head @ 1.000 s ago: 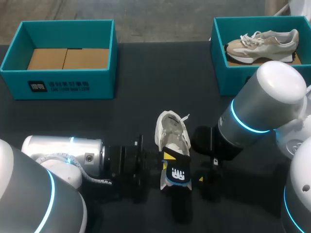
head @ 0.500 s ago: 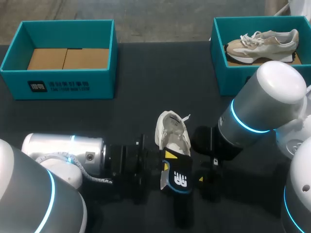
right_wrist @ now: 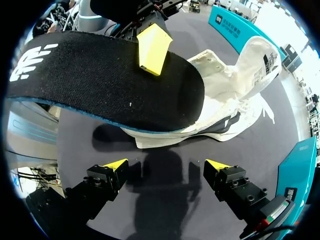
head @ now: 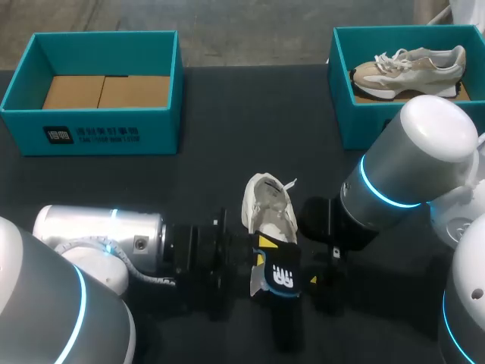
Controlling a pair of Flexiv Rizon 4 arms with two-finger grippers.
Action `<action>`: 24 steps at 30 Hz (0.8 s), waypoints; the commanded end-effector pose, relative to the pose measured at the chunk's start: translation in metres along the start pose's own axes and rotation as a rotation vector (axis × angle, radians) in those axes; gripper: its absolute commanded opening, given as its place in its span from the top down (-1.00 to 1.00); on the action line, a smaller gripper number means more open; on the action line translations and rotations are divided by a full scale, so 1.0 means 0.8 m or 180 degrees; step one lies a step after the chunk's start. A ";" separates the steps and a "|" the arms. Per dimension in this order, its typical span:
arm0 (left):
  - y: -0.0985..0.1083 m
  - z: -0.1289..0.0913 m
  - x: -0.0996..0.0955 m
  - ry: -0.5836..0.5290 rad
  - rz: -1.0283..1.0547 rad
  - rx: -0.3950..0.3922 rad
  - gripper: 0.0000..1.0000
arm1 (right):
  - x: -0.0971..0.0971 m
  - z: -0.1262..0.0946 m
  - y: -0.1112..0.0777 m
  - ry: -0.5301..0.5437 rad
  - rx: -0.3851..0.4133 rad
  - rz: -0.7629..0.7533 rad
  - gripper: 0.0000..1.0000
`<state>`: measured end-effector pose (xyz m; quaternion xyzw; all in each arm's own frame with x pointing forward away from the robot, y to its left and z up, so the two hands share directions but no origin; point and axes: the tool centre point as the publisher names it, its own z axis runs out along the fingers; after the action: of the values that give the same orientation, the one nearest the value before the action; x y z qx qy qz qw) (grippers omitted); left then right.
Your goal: Take the shoe out of the shoebox, open the shoe tongue, remove and reinsert the insole, then place the shoe into the shoebox
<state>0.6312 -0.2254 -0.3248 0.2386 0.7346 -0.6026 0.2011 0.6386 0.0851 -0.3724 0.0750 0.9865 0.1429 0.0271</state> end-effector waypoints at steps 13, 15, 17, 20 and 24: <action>-0.010 0.004 -0.002 0.0072 -0.0027 -0.0020 0.64 | 0.001 0.002 0.000 -0.0005 -0.0003 0.0001 -1.00; -0.011 0.005 -0.002 0.0079 -0.0020 -0.0015 0.69 | 0.001 0.002 0.000 -0.0005 -0.0003 0.0001 -1.00; -0.012 0.006 -0.002 0.0085 -0.0015 -0.0012 0.73 | 0.001 0.002 0.000 -0.0005 -0.0003 0.0001 -1.00; -0.012 0.007 -0.002 0.0108 -0.0012 -0.0011 0.99 | 0.001 0.002 0.000 -0.0005 -0.0003 0.0001 -1.00; -0.009 0.008 -0.002 0.0123 -0.0017 -0.0005 1.00 | 0.001 0.002 0.000 -0.0005 -0.0003 0.0001 -1.00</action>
<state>0.6255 -0.2303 -0.3194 0.2457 0.7378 -0.5996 0.1893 0.6386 0.0851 -0.3724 0.0750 0.9865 0.1429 0.0271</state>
